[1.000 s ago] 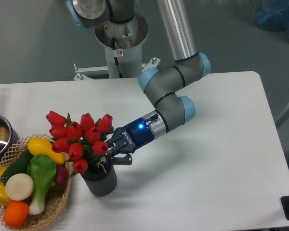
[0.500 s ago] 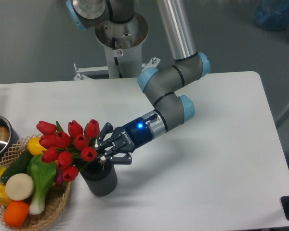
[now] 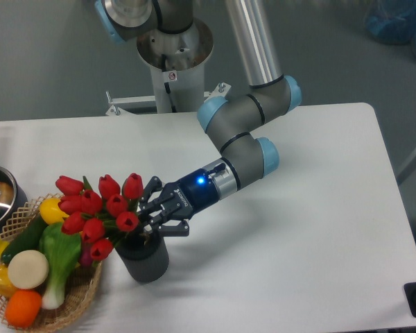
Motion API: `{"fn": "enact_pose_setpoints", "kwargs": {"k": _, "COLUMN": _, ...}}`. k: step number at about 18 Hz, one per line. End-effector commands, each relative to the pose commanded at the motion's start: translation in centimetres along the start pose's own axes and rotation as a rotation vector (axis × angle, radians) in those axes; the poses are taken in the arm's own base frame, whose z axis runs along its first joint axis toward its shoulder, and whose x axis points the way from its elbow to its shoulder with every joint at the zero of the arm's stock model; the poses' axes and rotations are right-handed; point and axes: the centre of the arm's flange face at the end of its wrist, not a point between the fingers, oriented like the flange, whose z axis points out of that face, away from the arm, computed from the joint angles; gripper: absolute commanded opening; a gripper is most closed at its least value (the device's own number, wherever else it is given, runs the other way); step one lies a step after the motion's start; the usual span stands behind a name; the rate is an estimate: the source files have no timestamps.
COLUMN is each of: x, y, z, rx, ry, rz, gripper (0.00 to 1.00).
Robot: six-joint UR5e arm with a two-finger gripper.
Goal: Insert the flowers into the vase
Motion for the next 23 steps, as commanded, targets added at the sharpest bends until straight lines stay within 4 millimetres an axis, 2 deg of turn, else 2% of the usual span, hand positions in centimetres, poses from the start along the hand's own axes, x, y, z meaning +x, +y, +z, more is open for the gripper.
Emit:
{"fn": "enact_pose_setpoints", "kwargs": {"k": 2, "x": 0.00, "y": -0.02, "z": 0.00, "rx": 0.002, "ry": 0.000, "rz": 0.000, "gripper": 0.30}}
{"fn": "enact_pose_setpoints", "kwargs": {"k": 10, "x": -0.05, "y": -0.08, "z": 0.00, "rx": 0.002, "ry": 0.000, "rz": 0.005, "gripper": 0.45}}
{"fn": "enact_pose_setpoints", "kwargs": {"k": 13, "x": -0.05, "y": -0.07, "z": 0.00, "rx": 0.002, "ry": 0.000, "rz": 0.003, "gripper": 0.46}}
{"fn": "enact_pose_setpoints", "kwargs": {"k": 15, "x": -0.06, "y": 0.00, "z": 0.00, "rx": 0.002, "ry": 0.000, "rz": 0.020, "gripper": 0.54}}
{"fn": "enact_pose_setpoints", "kwargs": {"k": 23, "x": -0.12, "y": -0.09, "z": -0.17, "rx": 0.001, "ry": -0.003, "rz": 0.031, "gripper": 0.65}}
